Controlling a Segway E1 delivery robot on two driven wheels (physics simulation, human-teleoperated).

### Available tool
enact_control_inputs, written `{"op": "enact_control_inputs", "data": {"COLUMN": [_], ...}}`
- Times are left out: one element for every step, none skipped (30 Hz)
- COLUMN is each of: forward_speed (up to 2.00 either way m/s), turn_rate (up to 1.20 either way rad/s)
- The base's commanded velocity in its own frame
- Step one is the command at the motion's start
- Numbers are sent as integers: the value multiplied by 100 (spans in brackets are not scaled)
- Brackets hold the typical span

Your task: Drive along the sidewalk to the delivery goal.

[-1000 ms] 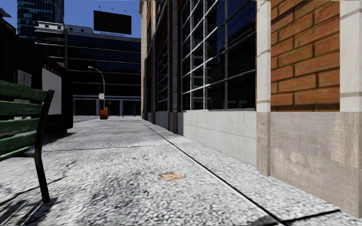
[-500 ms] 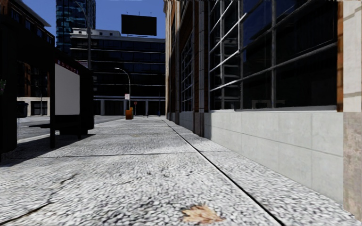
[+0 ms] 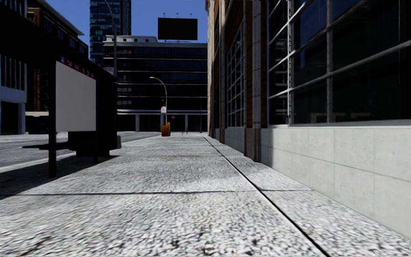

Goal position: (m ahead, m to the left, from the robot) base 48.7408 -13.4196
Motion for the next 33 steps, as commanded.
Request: {"op": "enact_control_inputs", "data": {"forward_speed": [200, 200, 200, 200, 200, 200, 200, 200, 200, 200, 200, 200, 200, 200, 200, 200, 200, 200, 200, 200, 200, 200, 200, 200, 200, 200, 200, 200, 200, 200, 200, 200, 200], "turn_rate": [9, 9, 9, 9, 9, 14, 14, 21, 27, 28, 28, 28, 28, 28, 28, 27, 23, 19, 17, 17, 17, 16, 15, 2, 0, 0, 0, 0, 0, 0, 0, 0, 0]}}
